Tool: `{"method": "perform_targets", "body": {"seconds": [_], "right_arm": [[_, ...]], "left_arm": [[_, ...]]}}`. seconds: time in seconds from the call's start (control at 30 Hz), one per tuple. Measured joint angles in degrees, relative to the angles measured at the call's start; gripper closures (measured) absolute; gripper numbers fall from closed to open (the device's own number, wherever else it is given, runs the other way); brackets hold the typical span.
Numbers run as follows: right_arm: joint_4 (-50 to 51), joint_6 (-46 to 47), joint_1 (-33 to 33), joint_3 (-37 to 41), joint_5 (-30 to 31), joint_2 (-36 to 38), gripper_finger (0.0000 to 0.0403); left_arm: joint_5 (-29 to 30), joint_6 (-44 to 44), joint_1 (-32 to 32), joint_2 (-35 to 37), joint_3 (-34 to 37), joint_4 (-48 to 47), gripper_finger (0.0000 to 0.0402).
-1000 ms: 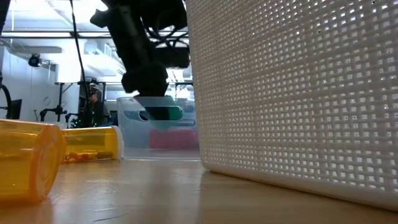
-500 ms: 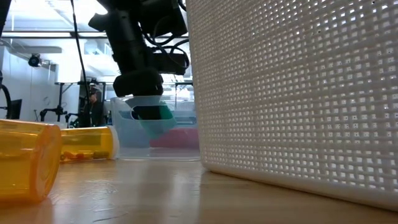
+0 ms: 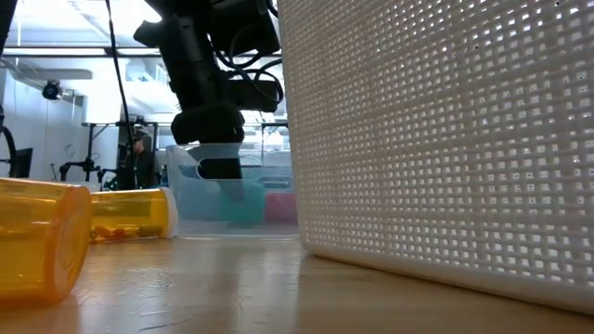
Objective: Pick & Place Medicine items
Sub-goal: Put the light green bandage into the transparent bin, then put the green bandage into the transparent bin
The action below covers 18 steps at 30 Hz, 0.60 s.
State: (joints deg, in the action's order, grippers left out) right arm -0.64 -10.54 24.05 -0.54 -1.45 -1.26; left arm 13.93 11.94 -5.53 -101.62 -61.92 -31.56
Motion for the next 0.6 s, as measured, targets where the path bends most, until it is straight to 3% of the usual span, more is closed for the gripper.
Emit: {"method": "perform_targets", "body": {"seconds": [0.6], "right_arm": [[-0.02, 0.0, -0.02, 0.0, 0.02, -0.02, 0.0163]], "left_arm": [[1.46, -0.05, -0.12, 1.82, -4.36, -1.4, 0.0132]]}}
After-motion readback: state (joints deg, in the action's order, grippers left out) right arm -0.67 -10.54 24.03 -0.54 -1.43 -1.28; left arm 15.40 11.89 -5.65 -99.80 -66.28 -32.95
